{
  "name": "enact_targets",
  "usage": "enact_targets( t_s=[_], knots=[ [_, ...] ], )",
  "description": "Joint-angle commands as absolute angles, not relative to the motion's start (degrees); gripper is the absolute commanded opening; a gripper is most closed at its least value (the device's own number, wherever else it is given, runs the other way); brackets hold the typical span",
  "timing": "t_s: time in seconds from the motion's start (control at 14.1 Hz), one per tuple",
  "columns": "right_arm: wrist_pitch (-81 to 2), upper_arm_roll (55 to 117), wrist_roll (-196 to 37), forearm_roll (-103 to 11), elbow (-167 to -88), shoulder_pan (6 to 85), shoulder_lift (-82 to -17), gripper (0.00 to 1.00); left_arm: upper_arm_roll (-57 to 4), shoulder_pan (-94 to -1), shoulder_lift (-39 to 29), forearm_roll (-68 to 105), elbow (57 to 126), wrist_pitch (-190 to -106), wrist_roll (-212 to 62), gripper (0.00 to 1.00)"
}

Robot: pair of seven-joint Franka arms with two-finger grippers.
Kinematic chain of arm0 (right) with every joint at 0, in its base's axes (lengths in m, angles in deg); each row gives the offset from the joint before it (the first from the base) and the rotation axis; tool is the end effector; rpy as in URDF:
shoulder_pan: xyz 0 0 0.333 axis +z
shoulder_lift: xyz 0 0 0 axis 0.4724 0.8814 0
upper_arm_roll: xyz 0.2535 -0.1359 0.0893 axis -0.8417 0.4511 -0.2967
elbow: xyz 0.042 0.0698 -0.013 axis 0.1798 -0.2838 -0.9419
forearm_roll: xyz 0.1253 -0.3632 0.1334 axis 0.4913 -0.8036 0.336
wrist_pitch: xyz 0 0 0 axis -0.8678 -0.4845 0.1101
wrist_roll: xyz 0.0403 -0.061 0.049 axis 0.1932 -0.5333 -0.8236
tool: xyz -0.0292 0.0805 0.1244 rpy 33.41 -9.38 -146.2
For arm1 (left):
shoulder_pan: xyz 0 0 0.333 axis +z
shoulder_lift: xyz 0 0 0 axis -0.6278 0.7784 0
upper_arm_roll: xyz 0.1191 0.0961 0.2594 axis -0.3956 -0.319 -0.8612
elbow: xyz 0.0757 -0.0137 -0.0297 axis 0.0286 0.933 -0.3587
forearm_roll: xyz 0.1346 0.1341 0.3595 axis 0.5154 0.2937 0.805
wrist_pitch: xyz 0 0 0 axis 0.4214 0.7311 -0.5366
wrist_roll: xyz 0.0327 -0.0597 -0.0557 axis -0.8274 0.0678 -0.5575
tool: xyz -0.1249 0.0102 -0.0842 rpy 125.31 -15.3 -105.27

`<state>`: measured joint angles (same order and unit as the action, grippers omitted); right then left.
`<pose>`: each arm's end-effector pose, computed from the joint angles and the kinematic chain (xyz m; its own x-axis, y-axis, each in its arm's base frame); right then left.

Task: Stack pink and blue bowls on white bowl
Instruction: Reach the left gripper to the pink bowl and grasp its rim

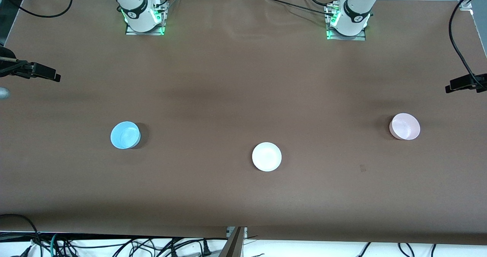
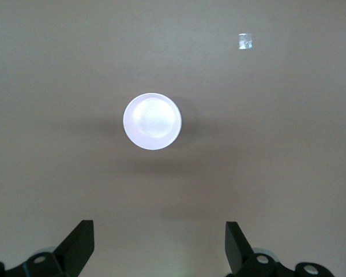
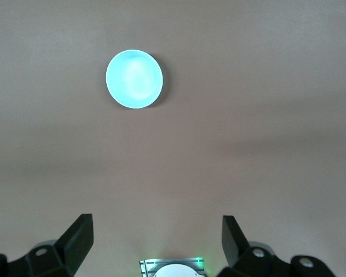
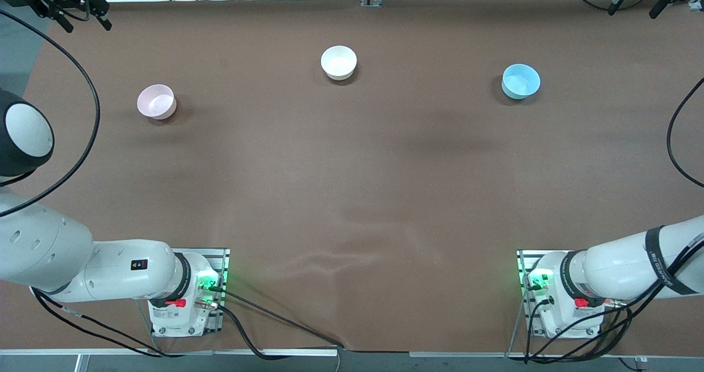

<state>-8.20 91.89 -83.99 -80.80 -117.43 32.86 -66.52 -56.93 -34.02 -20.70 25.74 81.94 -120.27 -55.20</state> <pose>0.5733 -0.0571 0.5088 0.9769 -0.1052 -0.1861 -0.1104 -0.9937 -0.0182 0.5752 0.1629 0.4689 0.9826 0.0651 -0.1739 0.0723 -0.9967 0.0355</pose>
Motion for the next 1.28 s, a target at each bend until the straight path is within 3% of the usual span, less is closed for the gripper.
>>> enact_targets(
  t_s=[0.0,0.43,0.71,1.21],
  knots=[
    [-7.96,91.83,-84.76,-81.57,-118.69,33.11,-68.00,0.99,-60.18,-31.78,-17.11,19.75,82.70,-123.04,-51.66,1.00],
    [-7.96,91.83,-84.76,-81.57,-118.69,33.11,-68.00,0.99,-62.92,-28.52,-9.90,10.43,90.53,-136.04,-30.94,1.00],
    [-7.96,91.83,-84.67,-81.57,-118.69,33.11,-68.00,0.99,-63.45,-26.93,-4.63,3.48,90.71,-137.81,-24.42,1.00],
    [-7.96,91.83,-84.67,-81.48,-118.69,33.11,-68.00,0.99,-63.45,-26.40,4.95,-3.56,90.62,-150.20,-18.78,1.00]
  ],
)
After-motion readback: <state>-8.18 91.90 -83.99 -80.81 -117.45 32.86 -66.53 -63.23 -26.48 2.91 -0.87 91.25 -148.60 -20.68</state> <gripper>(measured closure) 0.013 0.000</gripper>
